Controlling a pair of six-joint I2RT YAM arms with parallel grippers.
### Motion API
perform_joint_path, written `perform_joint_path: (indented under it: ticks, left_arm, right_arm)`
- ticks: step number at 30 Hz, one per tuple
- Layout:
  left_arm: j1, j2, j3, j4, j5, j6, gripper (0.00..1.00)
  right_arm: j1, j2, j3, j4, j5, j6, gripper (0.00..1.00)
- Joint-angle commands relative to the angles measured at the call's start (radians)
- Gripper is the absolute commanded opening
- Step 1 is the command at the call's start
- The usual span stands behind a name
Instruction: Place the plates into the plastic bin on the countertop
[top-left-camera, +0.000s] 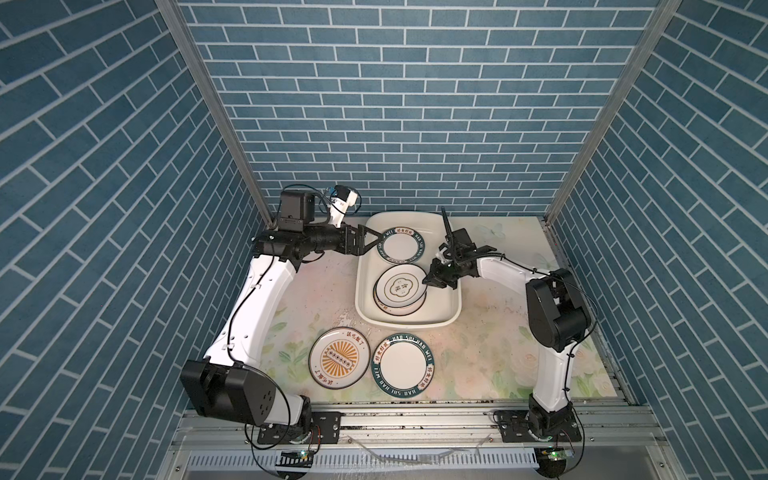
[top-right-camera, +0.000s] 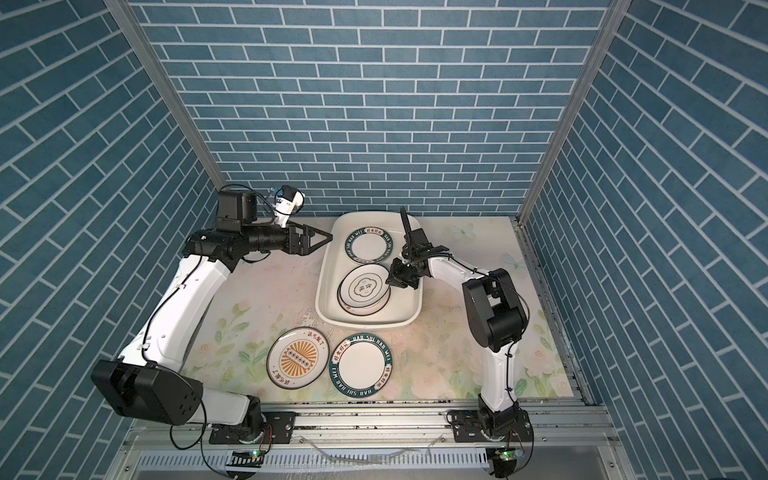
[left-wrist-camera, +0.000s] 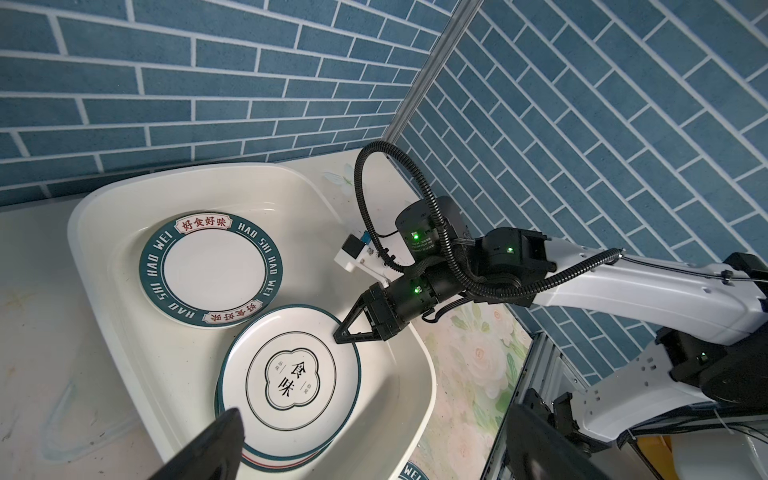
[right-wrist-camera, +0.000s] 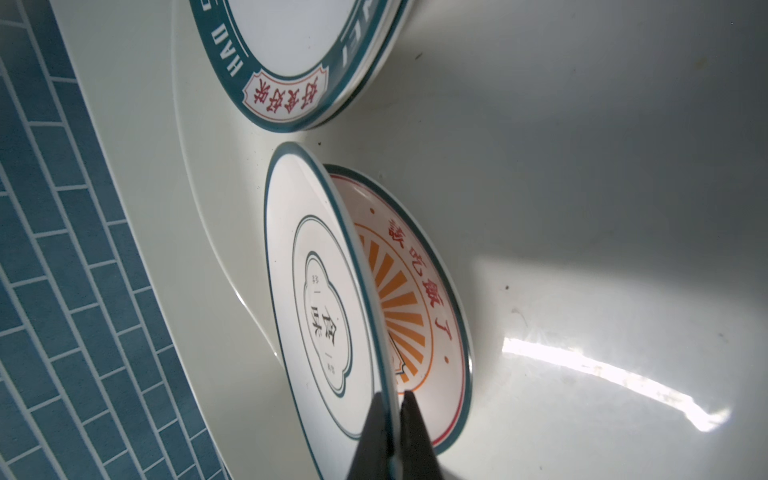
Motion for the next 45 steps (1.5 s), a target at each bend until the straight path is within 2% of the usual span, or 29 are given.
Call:
perform_joint_path:
  ticks: [1, 8, 12, 30, 45]
  left_arm:
    - [0.006, -0.026, -0.009, 0.017, 0.013, 0.002, 1.0]
    - [0.008, -0.029, -0.011, 0.021, 0.016, -0.002, 1.0]
    - [0.008, -0.031, -0.011, 0.022, 0.016, -0.002, 0.99]
    - [0.009, -0.025, -0.013, 0.037, 0.034, -0.019, 1.0]
    - [0.011, -0.037, -0.029, 0.048, 0.039, -0.023, 0.99]
  right_arm:
    - [0.004, 0.013, -0.007, 0.02, -0.022, -0.022, 0.0]
    - [0.005, 0.011, -0.016, 0.015, -0.022, -0.021, 0.0]
    - [0.005, 0.013, -0.023, 0.012, -0.014, -0.022, 0.04]
    - [0.005, 0.039, -0.023, -0.026, -0.005, -0.027, 0.1]
    - [0.004, 0.049, -0.008, -0.071, 0.007, -0.037, 0.18]
